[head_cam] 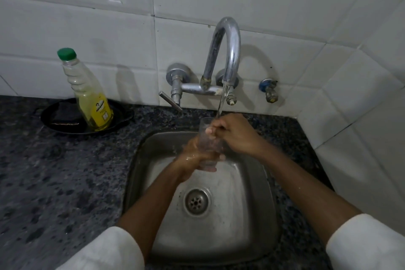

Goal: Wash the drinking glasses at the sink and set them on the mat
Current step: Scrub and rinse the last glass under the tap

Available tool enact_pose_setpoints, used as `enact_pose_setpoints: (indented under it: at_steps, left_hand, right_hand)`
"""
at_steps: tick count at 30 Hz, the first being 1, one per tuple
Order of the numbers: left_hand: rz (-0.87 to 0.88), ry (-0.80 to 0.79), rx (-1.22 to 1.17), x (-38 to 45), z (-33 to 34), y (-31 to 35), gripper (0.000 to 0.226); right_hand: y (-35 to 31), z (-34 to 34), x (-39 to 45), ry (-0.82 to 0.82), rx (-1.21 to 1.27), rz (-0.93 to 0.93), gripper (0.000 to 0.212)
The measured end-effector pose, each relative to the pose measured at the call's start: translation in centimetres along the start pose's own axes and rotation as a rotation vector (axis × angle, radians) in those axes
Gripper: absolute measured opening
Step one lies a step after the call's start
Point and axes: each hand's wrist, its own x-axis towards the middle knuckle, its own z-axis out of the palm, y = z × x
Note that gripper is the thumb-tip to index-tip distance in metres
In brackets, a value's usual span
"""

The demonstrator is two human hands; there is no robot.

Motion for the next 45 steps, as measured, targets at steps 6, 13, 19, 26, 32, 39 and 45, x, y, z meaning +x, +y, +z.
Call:
enact_pose_setpoints:
  at_steps: [6,13,19,26,32,39,45]
  left_hand:
    - [-0.110,0.074,0.113,-0.5,-0.5,0.4,0.051]
    - [0.425,0.288,1.202,-0.5,-0.8,3.4,0.065]
    - [0.476,0.245,1.010,-0.1,-0.9,3.8,0.061]
    - [0.311,0.493,0.822,-2.5,-6.8,2.0,0.072]
    - [0.365,0.563,0.757,-4.0,-10.2,2.9,0.069]
    - [0.429,0.540,0.711,-5.0,-12.5,4.4,0.064]
    - [0.435,0.446,0.645,-5.4,-13.4,5.4,0.070]
  right_hand:
    - [1.8,1.7,-0.5,0.129,0.136,0.166,0.029]
    - [2.2,6.2,-0.9,0.389,1.157,0.888,0.032]
    - [0.3,9.2,-1.1,0.295,1.473,0.984,0.034]
    - [-1.2,7.8,0.8,0.368,0.989,0.691,0.015]
    - [-6.8,6.4,5.9,0.357,-0.179,0.303,0.038]
    - [-8.0,7.4,9.2,0.459,0.015,0.379,0.048]
    - [-6.7,7.4,5.2,0.203,0.477,0.426,0.020]
